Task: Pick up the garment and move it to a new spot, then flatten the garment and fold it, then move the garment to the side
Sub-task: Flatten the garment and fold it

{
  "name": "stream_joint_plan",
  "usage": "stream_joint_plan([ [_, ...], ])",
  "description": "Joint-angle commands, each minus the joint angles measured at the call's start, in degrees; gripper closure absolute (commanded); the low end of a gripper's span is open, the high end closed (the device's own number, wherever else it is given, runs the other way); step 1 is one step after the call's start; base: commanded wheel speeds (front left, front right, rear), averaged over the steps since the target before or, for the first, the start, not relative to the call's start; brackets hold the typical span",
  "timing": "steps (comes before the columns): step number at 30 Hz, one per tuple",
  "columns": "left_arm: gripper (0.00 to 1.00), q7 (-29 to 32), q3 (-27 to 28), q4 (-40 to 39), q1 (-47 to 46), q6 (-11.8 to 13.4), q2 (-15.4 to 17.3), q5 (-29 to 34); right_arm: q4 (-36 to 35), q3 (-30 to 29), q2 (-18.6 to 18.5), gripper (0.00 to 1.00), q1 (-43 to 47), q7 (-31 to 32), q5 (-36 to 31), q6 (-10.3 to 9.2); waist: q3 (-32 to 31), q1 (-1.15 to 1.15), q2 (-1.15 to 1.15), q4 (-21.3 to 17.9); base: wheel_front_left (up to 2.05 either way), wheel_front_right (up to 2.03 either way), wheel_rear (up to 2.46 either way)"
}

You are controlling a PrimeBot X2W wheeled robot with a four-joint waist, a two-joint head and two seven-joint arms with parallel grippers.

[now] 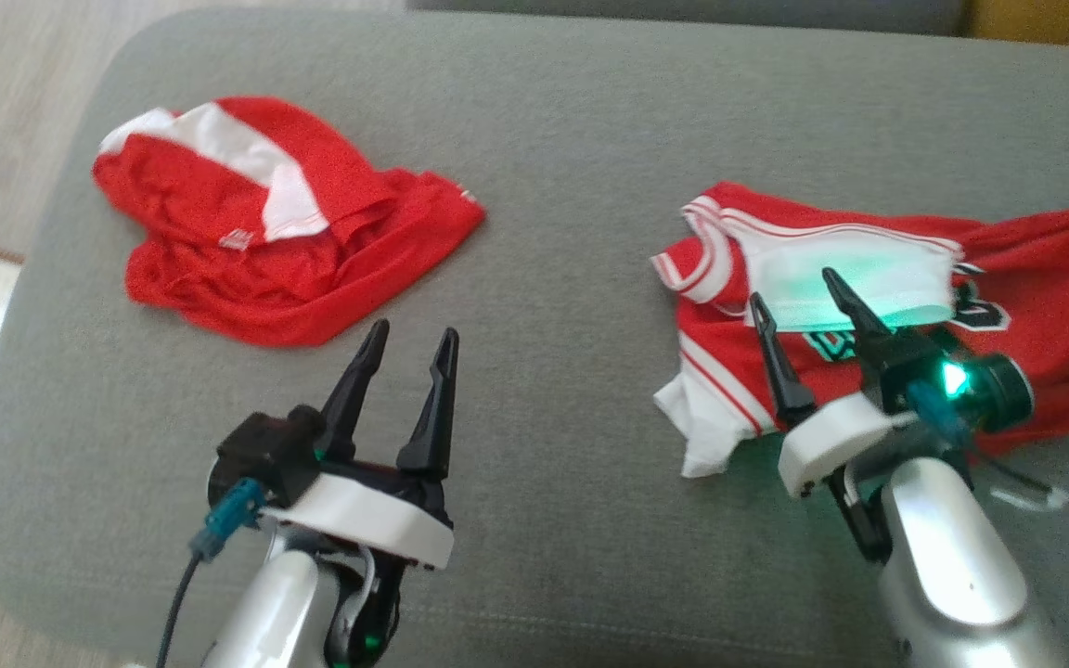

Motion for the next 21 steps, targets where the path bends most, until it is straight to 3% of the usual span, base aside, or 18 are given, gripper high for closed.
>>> stream_joint_plan([
  [1, 0.00, -0.3, 1.6, -1.9, -3.0, 0.0, 0.1, -0.5, 0.3, 0.6, -0.2, 0.00, -3.2, 0.8, -1.4, 0.41, 2.0, 0.00, 0.00, 2.3, 0.00, 0.00, 0.00],
  [11, 0.00, -0.3, 1.9, -1.7, -4.1, 0.4, 0.1, -1.3, 7.9, -4.6, -0.2, 0.00, -7.5, 2.4, -6.4, 0.41, 4.0, 0.00, 0.00, 4.6, 0.00, 0.00, 0.00],
  [12, 0.00, -0.3, 2.0, -1.7, -4.0, 0.4, 0.1, -1.3, 8.3, -4.6, -0.2, 0.64, -7.7, 2.2, -6.5, 0.41, 4.0, 0.00, 0.00, 4.4, 0.00, 0.00, 0.00],
  [13, 0.00, -0.3, 2.0, -1.6, -4.0, 0.5, 0.1, -1.2, 8.6, -4.8, -0.2, 1.00, -7.8, 1.9, -6.8, 0.41, 4.0, 0.00, 0.00, 4.3, 0.00, 0.00, 0.00],
  [21, 0.00, -0.3, 2.2, -1.3, -4.2, 0.5, 0.1, -1.1, 7.6, -5.3, -0.2, 1.00, -9.7, -2.2, -5.4, 0.41, 2.7, 0.00, 0.00, 1.9, 0.00, 0.00, 0.00],
])
